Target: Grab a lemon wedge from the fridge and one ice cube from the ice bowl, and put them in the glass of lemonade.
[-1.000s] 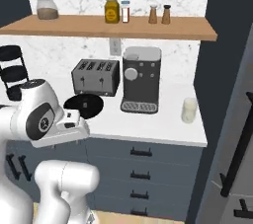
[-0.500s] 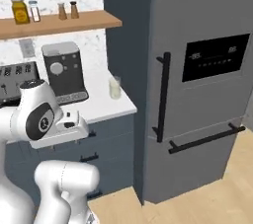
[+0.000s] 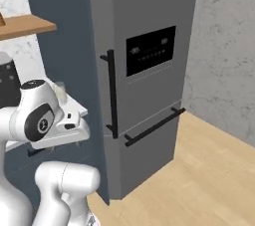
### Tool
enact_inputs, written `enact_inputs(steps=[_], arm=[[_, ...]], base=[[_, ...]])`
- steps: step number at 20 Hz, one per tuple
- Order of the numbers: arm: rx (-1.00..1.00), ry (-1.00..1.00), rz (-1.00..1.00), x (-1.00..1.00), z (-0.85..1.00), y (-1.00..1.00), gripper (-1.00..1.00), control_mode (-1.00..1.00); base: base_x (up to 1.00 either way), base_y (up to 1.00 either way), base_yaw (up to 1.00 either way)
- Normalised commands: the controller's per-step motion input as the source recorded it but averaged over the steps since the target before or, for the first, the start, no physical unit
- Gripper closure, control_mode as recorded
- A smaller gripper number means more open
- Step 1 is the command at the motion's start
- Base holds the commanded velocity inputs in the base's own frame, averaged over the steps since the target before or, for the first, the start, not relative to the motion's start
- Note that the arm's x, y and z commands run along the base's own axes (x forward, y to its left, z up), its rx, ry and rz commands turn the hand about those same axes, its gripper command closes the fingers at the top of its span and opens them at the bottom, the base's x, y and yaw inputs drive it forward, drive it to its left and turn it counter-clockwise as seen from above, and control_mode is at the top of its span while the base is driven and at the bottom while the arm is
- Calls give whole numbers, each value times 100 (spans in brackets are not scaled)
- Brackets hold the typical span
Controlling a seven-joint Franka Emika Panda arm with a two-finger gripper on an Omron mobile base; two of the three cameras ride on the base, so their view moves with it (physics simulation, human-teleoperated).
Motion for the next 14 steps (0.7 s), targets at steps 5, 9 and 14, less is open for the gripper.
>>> enact_inputs(steps=[5, 9, 14], arm=[[0, 0, 0, 0, 0, 0, -100, 100], [0, 0, 0, 0, 0, 0, -100, 100], [0, 0, 0, 0, 0, 0, -100, 100]], base=[[38, -30, -2], [22, -15, 0], [37, -6, 0]])
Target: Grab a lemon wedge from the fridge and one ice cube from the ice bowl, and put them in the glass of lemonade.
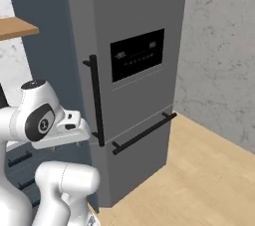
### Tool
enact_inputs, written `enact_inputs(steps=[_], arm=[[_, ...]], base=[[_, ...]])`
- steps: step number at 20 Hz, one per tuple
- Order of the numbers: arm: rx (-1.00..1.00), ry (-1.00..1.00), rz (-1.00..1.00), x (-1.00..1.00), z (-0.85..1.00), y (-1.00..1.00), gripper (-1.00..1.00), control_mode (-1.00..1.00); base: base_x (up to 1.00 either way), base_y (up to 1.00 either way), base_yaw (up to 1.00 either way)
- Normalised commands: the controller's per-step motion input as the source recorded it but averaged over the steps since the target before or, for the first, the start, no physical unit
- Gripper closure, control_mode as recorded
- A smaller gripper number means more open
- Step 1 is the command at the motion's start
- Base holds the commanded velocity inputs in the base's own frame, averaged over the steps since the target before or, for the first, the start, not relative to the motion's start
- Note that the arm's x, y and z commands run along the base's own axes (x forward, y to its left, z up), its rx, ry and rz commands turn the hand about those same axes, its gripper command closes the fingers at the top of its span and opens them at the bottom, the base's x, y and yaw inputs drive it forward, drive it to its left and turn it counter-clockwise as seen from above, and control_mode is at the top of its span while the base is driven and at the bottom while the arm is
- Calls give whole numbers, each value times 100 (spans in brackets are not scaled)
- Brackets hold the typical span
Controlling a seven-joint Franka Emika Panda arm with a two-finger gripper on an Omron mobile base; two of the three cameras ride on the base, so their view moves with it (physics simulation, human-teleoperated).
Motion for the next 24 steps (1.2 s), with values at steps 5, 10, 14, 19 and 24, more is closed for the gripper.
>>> enact_inputs(steps=[5, 10, 14, 19, 24], arm=[[0, 0, 0, 0, 0, 0, -100, 100], [0, 0, 0, 0, 0, 0, -100, 100], [0, 0, 0, 0, 0, 0, -100, 100], [0, 0, 0, 0, 0, 0, -100, 100], [0, 0, 1, 0, 0, -4, -100, -100]], base=[[40, -26, 0], [11, -38, 2], [0, -32, 10], [0, -11, 12], [0, -12, 4]])
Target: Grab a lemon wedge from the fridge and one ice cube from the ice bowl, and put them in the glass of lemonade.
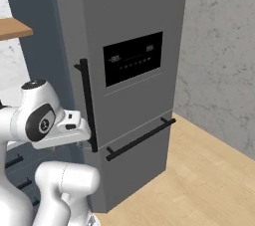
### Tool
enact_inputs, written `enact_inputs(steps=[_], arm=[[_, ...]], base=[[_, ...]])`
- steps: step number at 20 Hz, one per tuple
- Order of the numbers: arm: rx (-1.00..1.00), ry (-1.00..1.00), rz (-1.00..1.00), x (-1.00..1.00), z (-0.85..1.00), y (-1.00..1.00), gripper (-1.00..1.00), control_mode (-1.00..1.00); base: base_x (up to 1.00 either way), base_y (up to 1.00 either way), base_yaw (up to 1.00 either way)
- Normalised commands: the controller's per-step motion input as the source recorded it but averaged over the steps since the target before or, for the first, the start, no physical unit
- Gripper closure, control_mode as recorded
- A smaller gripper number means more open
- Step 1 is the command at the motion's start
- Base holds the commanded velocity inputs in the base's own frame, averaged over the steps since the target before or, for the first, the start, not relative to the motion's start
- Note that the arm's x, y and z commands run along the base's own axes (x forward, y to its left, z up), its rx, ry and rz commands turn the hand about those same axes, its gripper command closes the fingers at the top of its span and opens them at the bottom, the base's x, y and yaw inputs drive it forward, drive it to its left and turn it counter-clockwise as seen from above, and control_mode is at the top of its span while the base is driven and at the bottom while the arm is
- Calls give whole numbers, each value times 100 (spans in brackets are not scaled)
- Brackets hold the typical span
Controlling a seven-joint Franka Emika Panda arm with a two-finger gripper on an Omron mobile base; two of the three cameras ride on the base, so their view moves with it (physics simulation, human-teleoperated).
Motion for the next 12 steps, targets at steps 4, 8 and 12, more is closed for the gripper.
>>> enact_inputs(steps=[4, 8, 12], arm=[[4, -2, 2, 0, 12, -15, -100, -100], [12, -5, 0, 0, 29, -22, -100, -100], [24, -12, 1, -2, 52, -16, -100, -100]], base=[[0, 0, 0], [0, 0, 0], [0, 0, 0]])
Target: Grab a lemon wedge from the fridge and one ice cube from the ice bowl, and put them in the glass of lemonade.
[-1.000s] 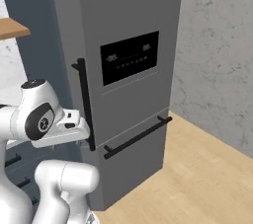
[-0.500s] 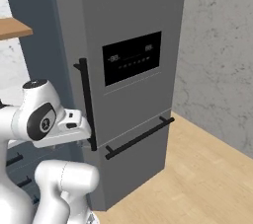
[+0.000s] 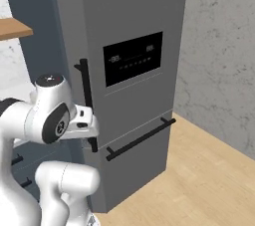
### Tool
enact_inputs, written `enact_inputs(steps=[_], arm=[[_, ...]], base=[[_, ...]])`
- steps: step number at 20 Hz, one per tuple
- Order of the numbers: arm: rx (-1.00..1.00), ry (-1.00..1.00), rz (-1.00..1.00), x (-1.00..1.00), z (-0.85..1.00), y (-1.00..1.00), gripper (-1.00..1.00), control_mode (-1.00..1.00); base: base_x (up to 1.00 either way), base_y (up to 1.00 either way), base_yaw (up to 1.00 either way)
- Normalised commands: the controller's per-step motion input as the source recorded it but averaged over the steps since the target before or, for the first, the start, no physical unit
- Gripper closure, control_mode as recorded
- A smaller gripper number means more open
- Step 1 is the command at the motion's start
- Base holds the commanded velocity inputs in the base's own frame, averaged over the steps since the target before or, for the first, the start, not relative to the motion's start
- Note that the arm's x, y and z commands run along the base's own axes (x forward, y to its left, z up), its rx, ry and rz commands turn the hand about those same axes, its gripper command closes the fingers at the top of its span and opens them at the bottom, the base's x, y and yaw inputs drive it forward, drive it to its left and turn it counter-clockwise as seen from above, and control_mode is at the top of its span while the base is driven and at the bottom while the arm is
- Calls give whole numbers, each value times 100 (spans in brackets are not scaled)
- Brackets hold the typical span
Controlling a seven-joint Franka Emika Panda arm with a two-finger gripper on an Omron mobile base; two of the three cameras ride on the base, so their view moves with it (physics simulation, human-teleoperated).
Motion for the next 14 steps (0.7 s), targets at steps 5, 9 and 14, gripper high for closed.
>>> enact_inputs(steps=[5, 9, 14], arm=[[25, -17, 8, 23, 79, -3, -100, -100], [11, -16, 4, 64, 74, 35, -100, -100], [0, -3, 0, 68, 12, 74, -100, -100]], base=[[0, 0, 0], [0, 0, 0], [0, 0, 0]])
